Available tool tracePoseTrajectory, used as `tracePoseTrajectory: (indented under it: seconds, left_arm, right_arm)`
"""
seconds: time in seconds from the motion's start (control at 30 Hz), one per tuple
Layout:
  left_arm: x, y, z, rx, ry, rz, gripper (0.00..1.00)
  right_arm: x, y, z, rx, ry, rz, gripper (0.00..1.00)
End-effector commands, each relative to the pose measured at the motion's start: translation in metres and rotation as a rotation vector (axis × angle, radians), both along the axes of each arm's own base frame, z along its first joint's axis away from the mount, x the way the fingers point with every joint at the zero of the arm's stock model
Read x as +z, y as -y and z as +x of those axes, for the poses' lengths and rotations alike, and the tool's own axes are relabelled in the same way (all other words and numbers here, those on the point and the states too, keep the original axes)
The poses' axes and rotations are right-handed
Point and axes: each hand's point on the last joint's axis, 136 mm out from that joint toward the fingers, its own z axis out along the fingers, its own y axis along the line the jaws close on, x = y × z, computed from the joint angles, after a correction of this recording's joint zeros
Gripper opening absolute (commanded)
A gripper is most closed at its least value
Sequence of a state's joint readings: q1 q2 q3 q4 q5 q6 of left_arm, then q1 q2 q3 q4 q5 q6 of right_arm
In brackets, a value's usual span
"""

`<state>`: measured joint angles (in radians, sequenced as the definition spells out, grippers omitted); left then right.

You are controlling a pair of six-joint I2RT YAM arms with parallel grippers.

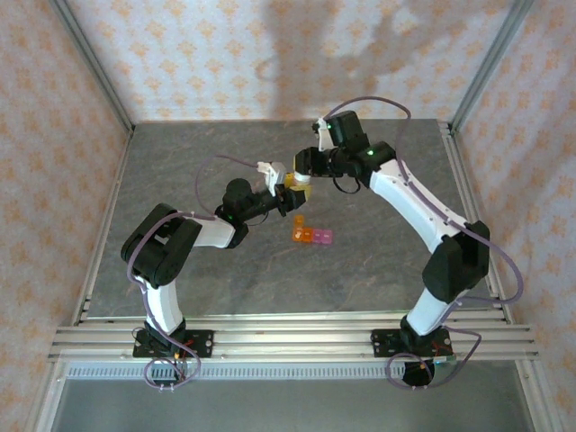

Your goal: Sort the pills into containers

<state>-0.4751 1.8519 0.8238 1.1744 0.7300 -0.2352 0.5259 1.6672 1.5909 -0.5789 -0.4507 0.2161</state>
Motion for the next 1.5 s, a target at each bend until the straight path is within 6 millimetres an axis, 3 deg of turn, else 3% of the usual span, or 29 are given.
tracePoseTrajectory:
  seconds: [0.0,0.27,0.37,0.43,0.47,0.5,0.67,0.83,1.2,1.47]
  left_arm:
    - [0.041,-0.006,0.004,0.044,0.141,-0.053,0.0]
    - [0.037,-0.008,0.005,0.064,0.138,-0.044,0.03]
    - [0.033,-0.011,0.006,0.085,0.132,-0.037,0.25]
    - [0.03,-0.014,0.006,0.102,0.132,-0.031,0.47]
    - [0.027,-0.015,0.005,0.105,0.128,-0.025,0.81]
    - [0.025,-0.016,0.004,0.106,0.126,-0.021,1.0]
    - [0.012,-0.024,-0.003,0.129,0.104,0.002,1.0]
    - [0.004,-0.038,-0.008,0.192,0.109,0.039,1.0]
    - [0.011,-0.075,0.004,0.388,0.124,0.082,1.0]
    - [0.015,-0.084,0.014,0.449,0.059,0.152,1.0]
  right_arm:
    - [-0.014,0.007,-0.01,-0.176,-0.033,-0.011,0.27]
    - [-0.002,0.011,0.0,-0.205,0.03,-0.018,0.26]
    - [0.002,0.011,0.006,-0.207,0.047,-0.019,0.27]
    - [0.004,0.014,0.01,-0.221,0.057,-0.019,0.27]
    - [0.004,0.016,0.013,-0.23,0.061,-0.022,0.27]
    - [0.003,0.019,0.016,-0.242,0.063,-0.027,0.26]
    - [-0.003,0.038,0.031,-0.303,0.078,-0.048,0.26]
    - [-0.019,0.069,0.048,-0.392,0.092,-0.093,0.26]
    - [-0.06,0.157,0.079,-0.678,0.157,-0.231,0.25]
    - [-0.1,0.193,0.081,-0.813,0.182,-0.328,0.25]
